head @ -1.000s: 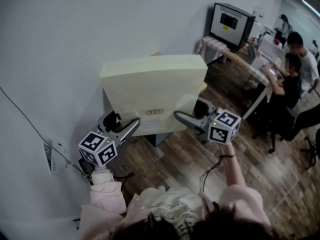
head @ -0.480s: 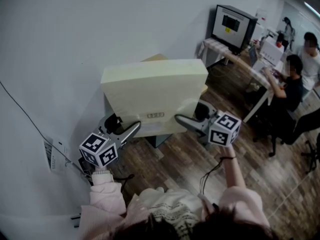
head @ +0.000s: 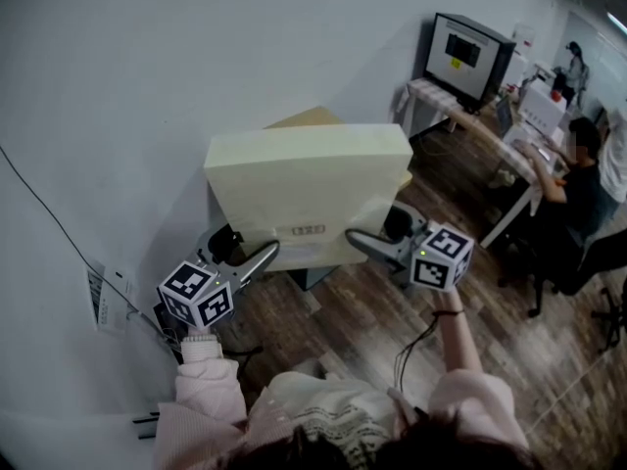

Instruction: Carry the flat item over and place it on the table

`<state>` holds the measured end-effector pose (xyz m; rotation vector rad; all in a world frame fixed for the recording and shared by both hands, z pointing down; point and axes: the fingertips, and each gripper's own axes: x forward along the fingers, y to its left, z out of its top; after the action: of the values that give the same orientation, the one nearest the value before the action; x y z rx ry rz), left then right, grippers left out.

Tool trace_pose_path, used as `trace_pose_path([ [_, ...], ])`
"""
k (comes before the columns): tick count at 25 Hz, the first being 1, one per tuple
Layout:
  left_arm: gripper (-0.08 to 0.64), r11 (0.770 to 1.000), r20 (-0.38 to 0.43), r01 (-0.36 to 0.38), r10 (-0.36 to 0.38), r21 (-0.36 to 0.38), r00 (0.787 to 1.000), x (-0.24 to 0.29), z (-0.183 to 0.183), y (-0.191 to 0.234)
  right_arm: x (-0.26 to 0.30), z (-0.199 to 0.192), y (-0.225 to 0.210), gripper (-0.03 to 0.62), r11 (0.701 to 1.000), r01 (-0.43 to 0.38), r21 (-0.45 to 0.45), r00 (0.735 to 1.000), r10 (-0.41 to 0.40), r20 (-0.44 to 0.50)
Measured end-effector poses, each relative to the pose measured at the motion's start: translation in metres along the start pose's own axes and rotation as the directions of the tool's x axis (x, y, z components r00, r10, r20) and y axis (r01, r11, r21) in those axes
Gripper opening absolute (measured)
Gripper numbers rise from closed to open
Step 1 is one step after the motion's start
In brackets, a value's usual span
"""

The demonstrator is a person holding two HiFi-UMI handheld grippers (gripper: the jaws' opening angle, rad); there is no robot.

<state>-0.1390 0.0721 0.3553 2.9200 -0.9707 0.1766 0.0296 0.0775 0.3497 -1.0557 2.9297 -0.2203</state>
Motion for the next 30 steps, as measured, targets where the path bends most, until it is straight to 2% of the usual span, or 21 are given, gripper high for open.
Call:
trace_pose_path([
  [7, 0.364, 1.0, -0.005, -0.013, 0.013, -0.017, 1.0, 0.014, -0.008, 0.015, 0.013, -0.004, -0.019, 0.368, 1.0, -0.012, -0.009, 1.0, 0.012, -0.015],
  [15, 0.364, 0.999, -0.011, -0.019, 0.018, -0.033, 1.0, 0.044, -0.013, 0.056, 0.048, -0.004, -0.058, 0.368, 1.0, -0.018, -0.016, 0.999, 0.018, -0.027],
  [30, 0.364, 0.999, -0.02, 0.017, -0.018, -0.033, 1.0, 0.11, -0.007, 0.121, 0.091, 0.004, -0.133, 0.368, 1.0, 0.017, -0.015, 0.999, -0.017, -0.035],
])
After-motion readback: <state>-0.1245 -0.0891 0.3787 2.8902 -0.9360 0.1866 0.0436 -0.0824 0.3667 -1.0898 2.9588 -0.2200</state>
